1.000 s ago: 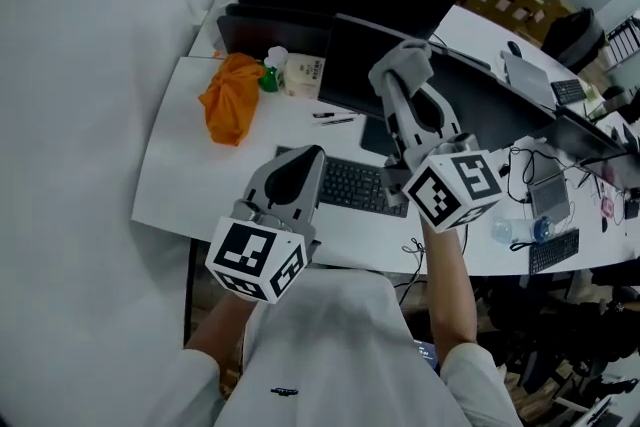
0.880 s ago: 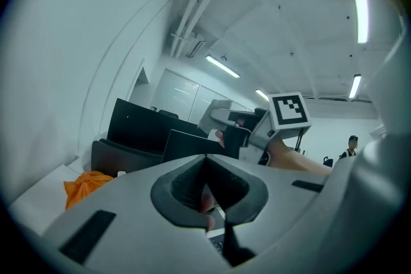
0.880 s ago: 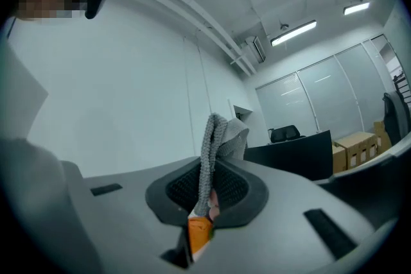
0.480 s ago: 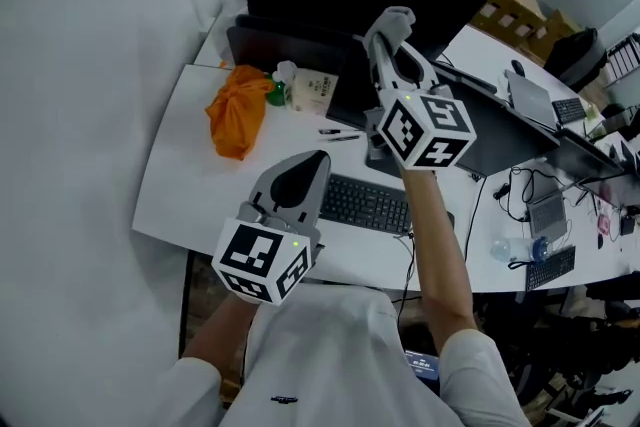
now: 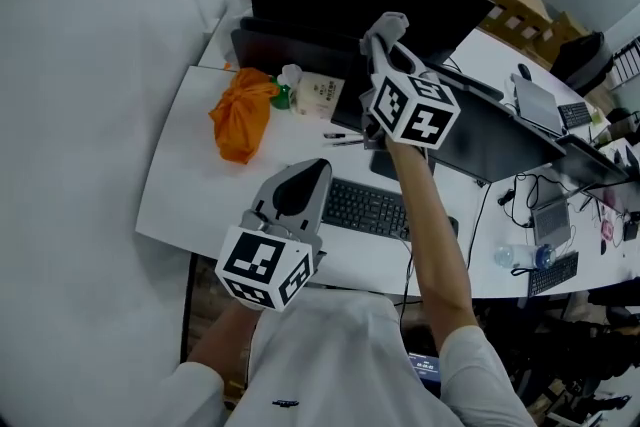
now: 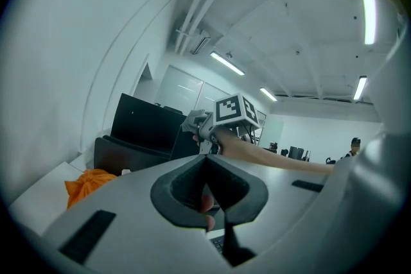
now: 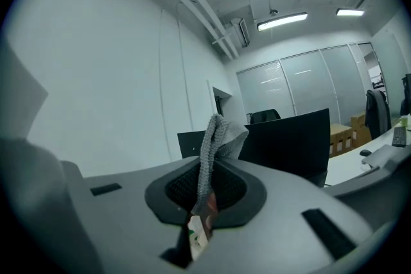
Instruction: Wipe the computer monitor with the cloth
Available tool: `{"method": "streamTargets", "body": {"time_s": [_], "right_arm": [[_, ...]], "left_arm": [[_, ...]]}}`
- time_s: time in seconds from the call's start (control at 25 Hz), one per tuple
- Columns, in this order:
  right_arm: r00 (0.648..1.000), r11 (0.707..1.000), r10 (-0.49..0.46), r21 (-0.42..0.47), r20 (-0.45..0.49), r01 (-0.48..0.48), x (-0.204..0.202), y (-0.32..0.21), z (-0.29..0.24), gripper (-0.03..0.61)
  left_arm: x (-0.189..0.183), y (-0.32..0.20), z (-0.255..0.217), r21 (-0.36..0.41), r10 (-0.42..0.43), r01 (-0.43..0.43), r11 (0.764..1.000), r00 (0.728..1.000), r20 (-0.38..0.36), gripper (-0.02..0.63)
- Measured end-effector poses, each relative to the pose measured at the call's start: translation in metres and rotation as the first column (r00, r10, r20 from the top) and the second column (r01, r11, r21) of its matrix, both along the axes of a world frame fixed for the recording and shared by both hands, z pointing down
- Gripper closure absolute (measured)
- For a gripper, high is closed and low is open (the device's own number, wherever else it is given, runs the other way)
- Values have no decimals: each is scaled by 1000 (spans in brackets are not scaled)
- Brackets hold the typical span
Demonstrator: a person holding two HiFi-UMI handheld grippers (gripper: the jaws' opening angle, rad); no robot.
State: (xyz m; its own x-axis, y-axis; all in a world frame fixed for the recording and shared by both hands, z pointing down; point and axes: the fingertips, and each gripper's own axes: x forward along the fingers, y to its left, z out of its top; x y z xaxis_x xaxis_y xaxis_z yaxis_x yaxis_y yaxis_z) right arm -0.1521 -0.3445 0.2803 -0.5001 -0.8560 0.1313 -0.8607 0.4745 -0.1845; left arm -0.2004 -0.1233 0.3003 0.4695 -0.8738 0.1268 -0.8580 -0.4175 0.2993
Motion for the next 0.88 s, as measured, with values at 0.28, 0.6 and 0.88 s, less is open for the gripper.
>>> {"method": "streamTargets", "body": {"time_s": [0.28, 0.6, 0.88], "right_arm": [[996, 995, 78, -60, -35, -80, 28, 2, 8, 555], [983, 984, 153, -72, -101, -160, 74, 10, 10, 555], [964, 971, 212, -74, -160, -226, 114, 21, 15, 554]], "left_arm": [[9, 0, 1, -5, 14, -14, 1000, 1000, 5, 600], [34, 0, 4, -11, 64, -64, 998, 998, 8, 600], [51, 0, 3, -9, 112, -112, 994, 994, 2, 600]]}}
